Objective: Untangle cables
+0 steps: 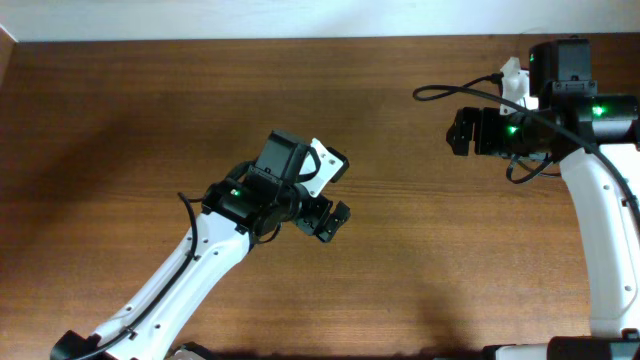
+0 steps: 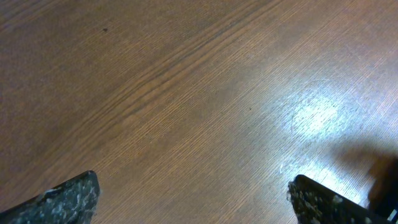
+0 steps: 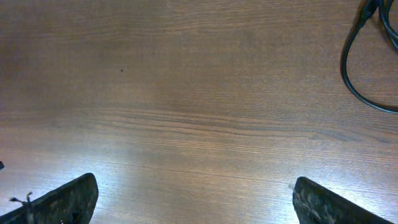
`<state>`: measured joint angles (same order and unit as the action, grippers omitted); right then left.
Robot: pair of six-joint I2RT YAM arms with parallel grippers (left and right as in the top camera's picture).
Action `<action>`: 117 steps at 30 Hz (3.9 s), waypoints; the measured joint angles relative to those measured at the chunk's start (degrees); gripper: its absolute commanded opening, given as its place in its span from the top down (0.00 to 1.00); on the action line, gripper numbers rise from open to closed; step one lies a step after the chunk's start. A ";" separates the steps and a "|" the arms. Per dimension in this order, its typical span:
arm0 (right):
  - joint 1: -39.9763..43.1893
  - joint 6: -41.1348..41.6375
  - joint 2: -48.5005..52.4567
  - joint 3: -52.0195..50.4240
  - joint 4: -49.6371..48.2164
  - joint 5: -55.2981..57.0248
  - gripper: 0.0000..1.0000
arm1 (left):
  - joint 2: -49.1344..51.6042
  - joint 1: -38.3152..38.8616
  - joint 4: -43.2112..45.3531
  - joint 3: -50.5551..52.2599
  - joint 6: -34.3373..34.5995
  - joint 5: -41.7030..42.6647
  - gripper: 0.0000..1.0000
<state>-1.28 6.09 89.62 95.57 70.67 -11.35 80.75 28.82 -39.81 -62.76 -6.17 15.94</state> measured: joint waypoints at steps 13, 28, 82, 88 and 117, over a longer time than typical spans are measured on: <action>0.00 -0.02 0.00 0.00 0.00 0.00 0.01 | 0.00 0.00 0.00 0.00 0.00 0.00 0.01; 0.00 0.00 0.02 0.00 0.04 -0.15 0.01 | -8.31 0.00 -7.28 2.14 -1.18 -8.94 0.01; 0.00 -0.04 0.24 0.00 0.02 -0.20 0.01 | -80.08 -30.51 35.34 62.12 -2.82 -17.27 0.01; 0.00 0.00 0.24 0.00 0.02 -0.17 0.01 | -80.08 -30.51 35.34 62.12 -2.82 -17.27 0.01; -11.21 -0.04 -6.03 -34.93 -42.66 13.09 0.01 | -80.15 -30.51 35.32 62.12 -2.82 -17.27 0.01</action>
<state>-12.49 6.04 83.59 60.64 28.01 1.74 0.60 -1.69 -4.49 -0.64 -8.99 -1.32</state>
